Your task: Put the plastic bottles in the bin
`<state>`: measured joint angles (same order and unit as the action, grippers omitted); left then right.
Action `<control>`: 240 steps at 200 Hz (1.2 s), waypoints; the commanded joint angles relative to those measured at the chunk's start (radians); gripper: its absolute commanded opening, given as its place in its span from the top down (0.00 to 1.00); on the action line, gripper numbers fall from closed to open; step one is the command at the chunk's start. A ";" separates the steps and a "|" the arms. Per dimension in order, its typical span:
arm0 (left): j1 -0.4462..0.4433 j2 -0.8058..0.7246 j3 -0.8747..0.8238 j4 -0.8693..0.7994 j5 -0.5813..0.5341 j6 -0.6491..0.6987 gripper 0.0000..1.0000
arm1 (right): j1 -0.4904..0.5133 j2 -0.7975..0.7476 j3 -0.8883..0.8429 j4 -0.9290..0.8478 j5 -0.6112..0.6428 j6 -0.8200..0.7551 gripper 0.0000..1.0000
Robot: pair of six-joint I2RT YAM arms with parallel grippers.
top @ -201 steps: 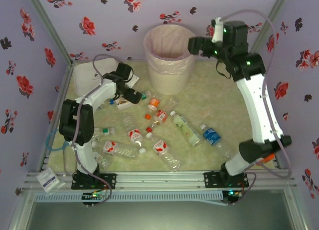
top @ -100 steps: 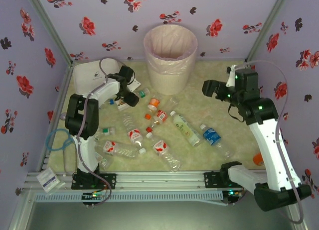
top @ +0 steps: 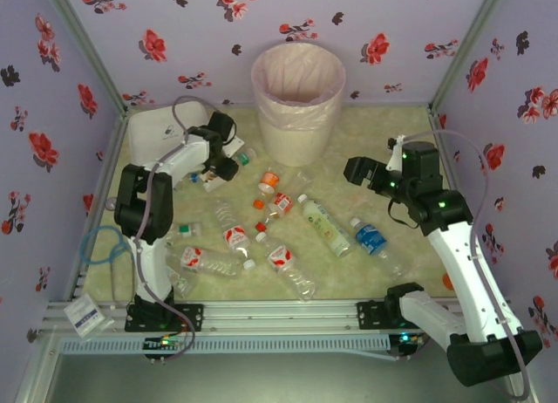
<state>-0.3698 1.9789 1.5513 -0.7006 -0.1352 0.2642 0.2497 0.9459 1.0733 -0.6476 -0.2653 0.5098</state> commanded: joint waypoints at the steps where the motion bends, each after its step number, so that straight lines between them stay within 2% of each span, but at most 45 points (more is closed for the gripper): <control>1: 0.005 -0.144 0.043 -0.041 -0.061 -0.067 0.56 | 0.053 -0.013 -0.022 0.197 -0.070 0.085 0.05; 16: 0.002 -0.225 0.021 -0.042 -0.026 -0.128 0.61 | 0.112 0.005 -0.037 0.305 -0.061 0.115 0.07; 35: -0.025 -0.333 -0.026 -0.033 0.046 -0.199 0.61 | 0.185 0.054 -0.032 0.405 -0.032 0.138 0.12; 87: -0.179 -0.588 -0.200 0.092 0.196 -0.380 0.61 | 0.349 0.223 0.043 0.599 0.072 0.159 0.24; 103: -0.236 -0.632 -0.229 0.122 0.203 -0.398 0.61 | 0.372 0.276 0.065 0.650 0.075 0.174 0.23; 128: -0.305 -0.679 -0.258 0.144 0.204 -0.421 0.61 | 0.394 0.350 0.107 0.653 0.098 0.164 0.16; 151: -0.335 -0.711 -0.284 0.172 0.208 -0.436 0.61 | 0.396 0.402 0.129 0.647 0.095 0.170 0.18; 163: -0.341 -0.719 -0.294 0.182 0.217 -0.436 0.61 | 0.397 0.420 0.137 0.649 0.085 0.175 0.22; 240: -0.350 -0.736 -0.317 0.226 0.231 -0.462 0.59 | 0.401 0.431 0.209 0.608 0.090 0.133 0.76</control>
<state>-0.7105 1.2762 1.2465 -0.5262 0.0685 -0.1761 0.6479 1.3952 1.2224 -0.0257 -0.2020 0.6842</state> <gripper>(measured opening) 0.433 0.312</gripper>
